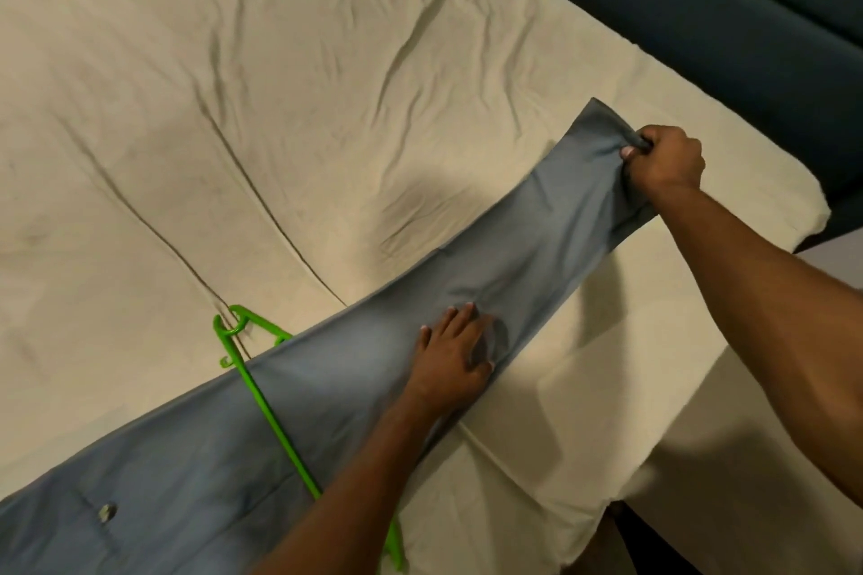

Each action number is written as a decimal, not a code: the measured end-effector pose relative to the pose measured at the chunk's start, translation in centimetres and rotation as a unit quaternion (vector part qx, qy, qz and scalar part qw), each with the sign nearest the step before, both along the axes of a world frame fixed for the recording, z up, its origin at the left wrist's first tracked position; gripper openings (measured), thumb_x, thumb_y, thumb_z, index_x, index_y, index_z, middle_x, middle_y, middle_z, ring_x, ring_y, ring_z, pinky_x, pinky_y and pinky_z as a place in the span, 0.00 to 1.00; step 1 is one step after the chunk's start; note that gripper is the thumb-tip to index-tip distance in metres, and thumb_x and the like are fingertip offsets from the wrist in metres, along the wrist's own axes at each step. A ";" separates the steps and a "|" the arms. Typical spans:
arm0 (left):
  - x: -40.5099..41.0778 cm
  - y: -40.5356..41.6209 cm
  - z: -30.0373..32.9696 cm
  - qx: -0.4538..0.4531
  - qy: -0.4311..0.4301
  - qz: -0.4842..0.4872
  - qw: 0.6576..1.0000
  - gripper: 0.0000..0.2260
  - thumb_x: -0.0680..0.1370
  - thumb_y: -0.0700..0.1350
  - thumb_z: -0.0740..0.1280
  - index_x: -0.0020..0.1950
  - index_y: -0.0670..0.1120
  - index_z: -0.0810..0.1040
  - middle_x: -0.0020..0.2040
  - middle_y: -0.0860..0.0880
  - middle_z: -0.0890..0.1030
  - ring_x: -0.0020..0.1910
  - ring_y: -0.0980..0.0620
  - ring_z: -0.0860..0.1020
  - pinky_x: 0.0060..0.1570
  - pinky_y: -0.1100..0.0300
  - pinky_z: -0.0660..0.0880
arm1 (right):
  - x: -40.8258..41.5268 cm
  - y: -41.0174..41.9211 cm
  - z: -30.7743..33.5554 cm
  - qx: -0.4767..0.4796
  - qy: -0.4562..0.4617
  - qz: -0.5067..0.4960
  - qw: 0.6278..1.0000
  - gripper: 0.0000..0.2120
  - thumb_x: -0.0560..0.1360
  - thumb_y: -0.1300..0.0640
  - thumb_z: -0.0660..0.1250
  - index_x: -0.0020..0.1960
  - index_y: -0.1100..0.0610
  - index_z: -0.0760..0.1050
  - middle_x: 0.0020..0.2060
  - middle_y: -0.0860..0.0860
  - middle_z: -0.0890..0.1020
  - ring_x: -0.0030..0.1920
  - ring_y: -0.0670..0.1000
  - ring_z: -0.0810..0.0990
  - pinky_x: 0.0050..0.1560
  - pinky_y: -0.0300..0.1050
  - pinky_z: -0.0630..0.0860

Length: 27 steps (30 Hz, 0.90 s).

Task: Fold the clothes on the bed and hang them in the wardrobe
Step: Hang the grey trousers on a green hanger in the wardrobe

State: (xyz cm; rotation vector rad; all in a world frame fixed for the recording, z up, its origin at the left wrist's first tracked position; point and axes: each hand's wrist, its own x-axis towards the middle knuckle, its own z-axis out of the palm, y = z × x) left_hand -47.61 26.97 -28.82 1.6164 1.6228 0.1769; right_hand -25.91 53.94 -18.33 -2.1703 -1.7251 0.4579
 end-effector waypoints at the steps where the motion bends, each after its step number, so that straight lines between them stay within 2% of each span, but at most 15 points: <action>1: 0.1 0.2 -0.1 0.005 0.004 -0.004 1.000 0.36 0.72 0.60 0.54 0.81 0.57 0.54 0.82 0.54 0.48 0.81 0.50 0.46 0.77 0.44 0.44 | 0.1 0.0 -0.1 -0.002 -0.008 -0.005 1.000 0.08 0.79 0.55 0.67 0.55 0.57 0.80 0.55 0.63 0.81 0.57 0.67 0.78 0.58 0.53 0.74; 5: 0.1 -0.1 -0.4 0.015 -0.018 0.032 0.999 0.35 0.73 0.60 0.55 0.81 0.56 0.56 0.82 0.52 0.51 0.81 0.49 0.48 0.77 0.45 0.47 | -0.1 -1.1 -0.8 0.003 -0.030 -0.027 0.999 0.11 0.80 0.54 0.66 0.59 0.58 0.80 0.57 0.64 0.80 0.58 0.69 0.77 0.58 0.57 0.75; 8: -0.4 -1.2 -0.7 0.030 -0.115 0.140 0.983 0.33 0.74 0.58 0.59 0.79 0.51 0.63 0.79 0.48 0.62 0.77 0.49 0.60 0.75 0.54 0.57 | -1.2 -3.1 -0.9 0.025 -0.042 0.008 0.999 0.11 0.80 0.55 0.65 0.58 0.59 0.79 0.53 0.64 0.81 0.54 0.69 0.78 0.54 0.57 0.76; 10: -1.1 -2.1 -0.8 0.030 -0.201 0.228 0.952 0.28 0.76 0.57 0.64 0.75 0.49 0.69 0.72 0.48 0.71 0.71 0.50 0.70 0.70 0.55 0.68 | -2.7 -5.2 -0.8 0.041 -0.045 0.048 0.997 0.10 0.79 0.55 0.64 0.56 0.59 0.79 0.50 0.63 0.82 0.51 0.68 0.79 0.50 0.55 0.75; 12: -1.8 -2.6 -0.4 0.004 -0.289 0.345 0.893 0.18 0.81 0.50 0.66 0.70 0.48 0.72 0.65 0.48 0.77 0.64 0.50 0.76 0.60 0.58 0.75 | -4.8 -8.2 -0.4 0.058 -0.034 0.089 0.994 0.10 0.79 0.53 0.64 0.55 0.58 0.78 0.47 0.62 0.82 0.49 0.67 0.79 0.46 0.51 0.72; 14: -2.5 -2.9 0.4 -0.037 -0.390 0.447 0.805 0.11 0.84 0.45 0.61 0.66 0.47 0.74 0.59 0.43 0.80 0.53 0.48 0.81 0.49 0.60 0.77 | -7.5 -12.1 0.0 0.066 0.001 0.122 0.990 0.10 0.78 0.52 0.64 0.54 0.56 0.78 0.45 0.60 0.83 0.47 0.65 0.80 0.44 0.50 0.72; 17: -4.8 -4.6 1.2 -0.070 -0.484 0.539 0.686 0.13 0.85 0.50 0.56 0.62 0.46 0.77 0.54 0.42 0.82 0.44 0.48 0.82 0.43 0.57 0.77 | -12.5 -19.5 -0.6 0.044 0.042 0.205 0.977 0.10 0.79 0.52 0.66 0.57 0.55 0.79 0.50 0.58 0.84 0.51 0.62 0.81 0.47 0.49 0.73; 20: -7.0 -7.2 0.6 -0.088 -0.527 0.577 0.618 0.18 0.83 0.58 0.56 0.58 0.47 0.78 0.49 0.44 0.84 0.43 0.48 0.82 0.46 0.55 0.78 | -17.3 -26.4 -3.0 0.011 0.062 0.300 0.952 0.10 0.80 0.54 0.65 0.58 0.57 0.78 0.50 0.56 0.83 0.48 0.58 0.82 0.46 0.46 0.73; 22: -7.9 -8.9 0.0 -0.098 -0.522 0.591 0.607 0.19 0.80 0.62 0.60 0.55 0.47 0.78 0.43 0.46 0.82 0.38 0.50 0.79 0.39 0.59 0.77 | -19.9 -30.1 -5.2 -0.058 0.022 0.361 0.930 0.10 0.82 0.54 0.60 0.60 0.55 0.76 0.53 0.54 0.81 0.49 0.57 0.82 0.48 0.49 0.77; 24: -8.4 -10.0 -0.6 -0.110 -0.485 0.612 0.615 0.19 0.77 0.62 0.65 0.53 0.47 0.78 0.43 0.45 0.80 0.37 0.49 0.77 0.33 0.61 0.75 | -21.4 -32.6 -7.6 -0.131 -0.016 0.408 0.903 0.11 0.82 0.55 0.58 0.61 0.55 0.74 0.56 0.55 0.80 0.52 0.60 0.81 0.50 0.54 0.77; 27: -9.0 -11.6 -1.8 -0.104 -0.441 0.640 0.621 0.16 0.79 0.56 0.68 0.53 0.43 0.82 0.47 0.43 0.85 0.44 0.46 0.83 0.43 0.57 0.80 | -22.5 -34.9 -9.8 -0.179 -0.038 0.442 0.878 0.14 0.79 0.57 0.61 0.64 0.56 0.72 0.58 0.56 0.77 0.55 0.63 0.80 0.52 0.56 0.76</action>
